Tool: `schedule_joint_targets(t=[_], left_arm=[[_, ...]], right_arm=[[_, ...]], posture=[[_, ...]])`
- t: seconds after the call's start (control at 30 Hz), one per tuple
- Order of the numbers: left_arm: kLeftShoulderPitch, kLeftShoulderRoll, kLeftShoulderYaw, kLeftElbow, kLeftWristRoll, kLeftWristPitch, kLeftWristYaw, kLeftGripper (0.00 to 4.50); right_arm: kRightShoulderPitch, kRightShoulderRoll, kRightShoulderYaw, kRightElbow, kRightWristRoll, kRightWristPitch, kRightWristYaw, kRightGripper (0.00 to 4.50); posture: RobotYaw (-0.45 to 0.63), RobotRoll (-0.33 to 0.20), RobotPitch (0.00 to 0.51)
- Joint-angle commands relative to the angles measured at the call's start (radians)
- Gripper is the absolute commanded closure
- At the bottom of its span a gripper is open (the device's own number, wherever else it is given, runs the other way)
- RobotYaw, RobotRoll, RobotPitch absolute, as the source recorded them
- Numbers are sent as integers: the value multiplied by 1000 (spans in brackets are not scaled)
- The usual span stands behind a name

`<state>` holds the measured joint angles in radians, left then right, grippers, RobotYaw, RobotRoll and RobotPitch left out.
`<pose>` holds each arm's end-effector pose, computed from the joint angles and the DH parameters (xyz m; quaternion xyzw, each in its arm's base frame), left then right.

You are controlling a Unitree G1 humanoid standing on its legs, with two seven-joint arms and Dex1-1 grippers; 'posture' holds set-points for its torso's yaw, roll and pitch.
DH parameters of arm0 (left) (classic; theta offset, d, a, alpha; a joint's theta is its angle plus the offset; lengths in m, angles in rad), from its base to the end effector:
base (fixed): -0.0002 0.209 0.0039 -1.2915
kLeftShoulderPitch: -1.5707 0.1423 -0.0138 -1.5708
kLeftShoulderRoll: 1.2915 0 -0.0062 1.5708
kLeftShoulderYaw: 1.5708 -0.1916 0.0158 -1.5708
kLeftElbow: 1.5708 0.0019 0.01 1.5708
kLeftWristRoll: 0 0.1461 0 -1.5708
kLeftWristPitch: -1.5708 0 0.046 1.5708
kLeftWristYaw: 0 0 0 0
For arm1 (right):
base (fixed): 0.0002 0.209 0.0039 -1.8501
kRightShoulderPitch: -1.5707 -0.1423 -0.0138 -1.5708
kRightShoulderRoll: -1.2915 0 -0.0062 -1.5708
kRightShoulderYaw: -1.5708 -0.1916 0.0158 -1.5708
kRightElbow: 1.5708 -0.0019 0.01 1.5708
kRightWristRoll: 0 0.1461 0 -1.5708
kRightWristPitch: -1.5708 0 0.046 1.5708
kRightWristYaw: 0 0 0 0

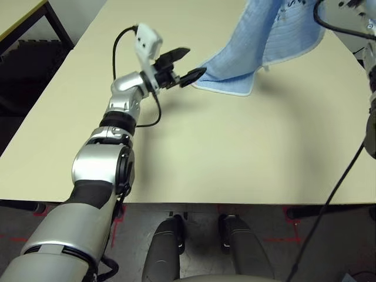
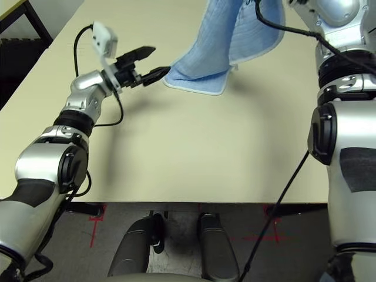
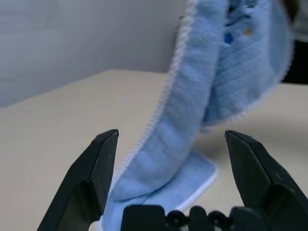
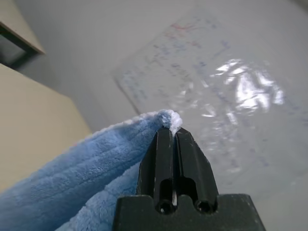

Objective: Fold the towel and set it aside.

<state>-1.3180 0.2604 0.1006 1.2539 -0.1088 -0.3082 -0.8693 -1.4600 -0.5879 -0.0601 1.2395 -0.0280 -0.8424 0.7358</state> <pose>0.3961 0.1525 0.2311 0.1084 -0.1534 -0.4194 0.8881 0.3566 -0.2352 0.3361 -0.3714 -0.4105 0.2377 0.7982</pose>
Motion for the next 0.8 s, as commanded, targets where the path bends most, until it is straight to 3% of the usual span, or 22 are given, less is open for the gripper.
schedule_joint_targets(t=[0.03, 0.23, 0.8], left_arm=[[-13, -22, -11, 39, 40, 15, 48, 0], [-10, -37, 3, 37, 41, 15, 22, 0], [-104, -138, 122, 2, -87, 26, -172, 0]], right_arm=[[29, 36, -49, -53, 110, 56, 160, 4423], [49, 60, -104, -112, 236, 177, 353, 4423], [88, 79, -95, -221, 291, 352, 556, 4423]], posture=[[11, 0, 197], [9, 0, 197], [16, 0, 187]])
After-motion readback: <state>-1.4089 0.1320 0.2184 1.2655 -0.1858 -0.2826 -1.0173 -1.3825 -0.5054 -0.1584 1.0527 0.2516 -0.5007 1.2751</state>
